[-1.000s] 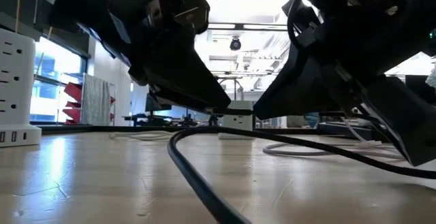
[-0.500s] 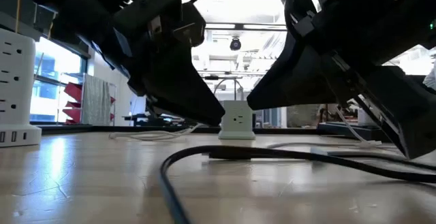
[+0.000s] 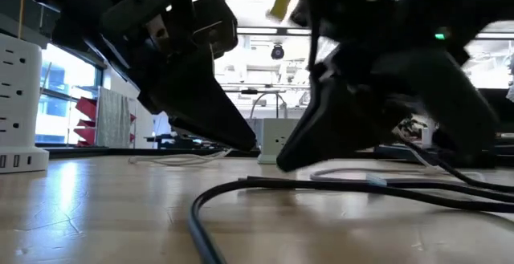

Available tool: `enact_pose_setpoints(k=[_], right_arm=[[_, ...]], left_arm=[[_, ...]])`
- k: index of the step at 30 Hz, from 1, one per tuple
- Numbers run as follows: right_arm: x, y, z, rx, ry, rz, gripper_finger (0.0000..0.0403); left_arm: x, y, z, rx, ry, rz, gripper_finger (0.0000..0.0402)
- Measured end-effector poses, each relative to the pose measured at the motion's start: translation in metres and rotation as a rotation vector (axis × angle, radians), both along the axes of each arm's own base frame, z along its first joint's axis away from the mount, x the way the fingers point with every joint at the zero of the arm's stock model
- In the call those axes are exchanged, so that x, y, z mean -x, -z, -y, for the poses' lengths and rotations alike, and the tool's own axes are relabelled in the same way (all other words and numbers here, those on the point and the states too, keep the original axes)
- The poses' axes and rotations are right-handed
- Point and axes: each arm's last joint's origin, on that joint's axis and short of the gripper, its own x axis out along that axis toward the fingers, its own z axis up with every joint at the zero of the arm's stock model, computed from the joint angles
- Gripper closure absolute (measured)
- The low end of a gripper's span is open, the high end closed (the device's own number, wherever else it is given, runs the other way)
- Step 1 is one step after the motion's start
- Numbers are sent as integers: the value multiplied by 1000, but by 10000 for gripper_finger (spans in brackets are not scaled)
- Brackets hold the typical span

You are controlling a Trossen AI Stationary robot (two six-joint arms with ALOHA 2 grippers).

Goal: Insert USB
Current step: Insert the black USB cable into the left white outlet extension

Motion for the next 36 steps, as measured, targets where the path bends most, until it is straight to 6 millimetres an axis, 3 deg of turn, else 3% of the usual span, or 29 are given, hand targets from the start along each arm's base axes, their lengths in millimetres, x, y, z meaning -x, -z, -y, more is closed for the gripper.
enact_pose_setpoints(k=[3,8,14,22,28,36], right_arm=[[-4,0,8,-54,-59,-39,327],[-5,0,9,55,-154,-25,267],[-6,1,11,71,-147,-24,239],[-13,20,11,77,-144,-10,289],[-12,30,10,98,-127,-25,385],[-8,17,9,183,-43,18,401]], left_arm=[[1,1,1,-7,1,-12,299],[3,3,1,-24,-5,-36,296],[3,4,0,-46,-29,-37,296],[4,4,0,-50,-28,-46,296],[4,5,-1,-54,-28,-49,296],[11,6,12,-163,103,-53,296]])
